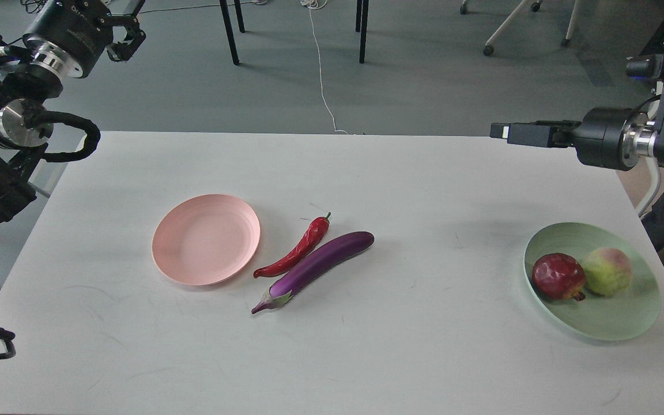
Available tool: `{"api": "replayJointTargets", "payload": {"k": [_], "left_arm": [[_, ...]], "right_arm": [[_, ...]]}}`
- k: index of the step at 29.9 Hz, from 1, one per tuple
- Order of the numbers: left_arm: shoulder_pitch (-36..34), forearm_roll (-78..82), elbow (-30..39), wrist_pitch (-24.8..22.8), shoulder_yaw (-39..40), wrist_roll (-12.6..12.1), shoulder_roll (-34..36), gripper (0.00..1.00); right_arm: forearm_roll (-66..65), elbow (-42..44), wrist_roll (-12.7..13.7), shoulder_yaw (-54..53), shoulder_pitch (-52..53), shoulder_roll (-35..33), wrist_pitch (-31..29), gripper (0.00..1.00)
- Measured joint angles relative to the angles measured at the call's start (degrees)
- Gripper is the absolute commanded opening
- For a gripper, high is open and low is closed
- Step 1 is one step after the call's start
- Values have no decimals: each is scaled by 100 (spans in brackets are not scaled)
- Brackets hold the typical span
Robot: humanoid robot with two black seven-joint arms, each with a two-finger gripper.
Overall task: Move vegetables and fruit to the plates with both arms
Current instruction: 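Reach the left gripper down and grasp the purple eggplant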
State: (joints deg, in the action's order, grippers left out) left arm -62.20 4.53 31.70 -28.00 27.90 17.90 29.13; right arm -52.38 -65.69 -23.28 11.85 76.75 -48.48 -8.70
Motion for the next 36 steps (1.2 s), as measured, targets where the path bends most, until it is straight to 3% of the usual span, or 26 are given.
{"api": "replayJointTargets", "payload": {"k": [7,18,27,36], "left_arm": [[13,1760,1717,-1,-303,30,638,98],[73,6505,3504,-1,-565,27,498,98],[32,8899,4274,1,-1200,22,-38,97],[43,10966,4297,1,-1878,11,-726,83]], "right_arm": [[1178,223,-24,-1447,-1002,171,79,98],[3939,486,-37,-2326,-1526,117,42,98],[5739,486,-198,-2795,-2312,-16,-151,98],[6278,875,-328,-4112,-3703,166,-1640,98]]}}
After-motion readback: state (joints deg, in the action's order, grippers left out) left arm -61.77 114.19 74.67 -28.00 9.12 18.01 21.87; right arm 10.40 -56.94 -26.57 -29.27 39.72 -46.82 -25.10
